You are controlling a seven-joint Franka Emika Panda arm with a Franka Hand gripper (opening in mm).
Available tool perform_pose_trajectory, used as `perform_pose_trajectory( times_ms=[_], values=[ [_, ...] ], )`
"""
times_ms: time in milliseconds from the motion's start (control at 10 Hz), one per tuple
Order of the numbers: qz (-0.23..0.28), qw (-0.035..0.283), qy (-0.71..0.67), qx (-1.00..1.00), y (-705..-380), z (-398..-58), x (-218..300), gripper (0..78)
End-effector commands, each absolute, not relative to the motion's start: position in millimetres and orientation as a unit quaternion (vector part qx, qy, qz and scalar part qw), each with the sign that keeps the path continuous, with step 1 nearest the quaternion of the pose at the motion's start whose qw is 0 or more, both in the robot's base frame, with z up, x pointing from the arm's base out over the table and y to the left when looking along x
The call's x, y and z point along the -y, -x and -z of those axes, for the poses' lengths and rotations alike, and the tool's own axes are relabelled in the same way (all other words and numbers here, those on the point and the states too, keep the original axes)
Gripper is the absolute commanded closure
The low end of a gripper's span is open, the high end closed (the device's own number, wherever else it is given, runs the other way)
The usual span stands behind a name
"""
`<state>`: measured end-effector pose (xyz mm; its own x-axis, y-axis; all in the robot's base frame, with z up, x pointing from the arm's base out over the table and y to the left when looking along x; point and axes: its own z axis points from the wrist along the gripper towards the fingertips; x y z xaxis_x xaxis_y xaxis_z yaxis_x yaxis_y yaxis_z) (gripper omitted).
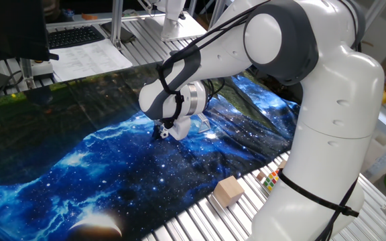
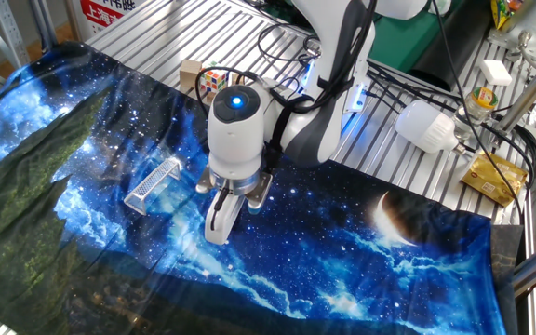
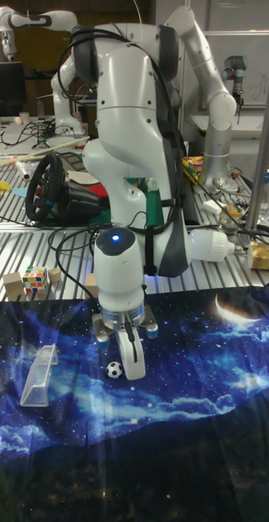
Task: Push the soccer ball into the goal
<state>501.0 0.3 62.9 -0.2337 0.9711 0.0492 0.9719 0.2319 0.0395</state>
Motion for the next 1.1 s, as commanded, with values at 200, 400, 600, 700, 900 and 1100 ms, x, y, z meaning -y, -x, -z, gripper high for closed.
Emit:
perform_pose_trajectory(
  times_ms=[200,400,600,700,900,1100],
  values=[
    [0.038,0.006,0.616,0.787,-501.9,-64.0,-0.1,77.6],
    [0.037,0.005,0.634,0.772,-501.9,-64.0,-0.1,77.6],
    [0.041,0.009,0.644,0.764,-501.9,-64.0,-0.1,77.6],
    [0.043,0.012,0.647,0.761,-501.9,-64.0,-0.1,77.6],
    [0.038,0.008,0.644,0.764,-501.7,-63.9,0.0,77.6],
    [0.026,-0.003,0.637,0.77,-500.5,-62.0,2.3,77.6]
  ],
)
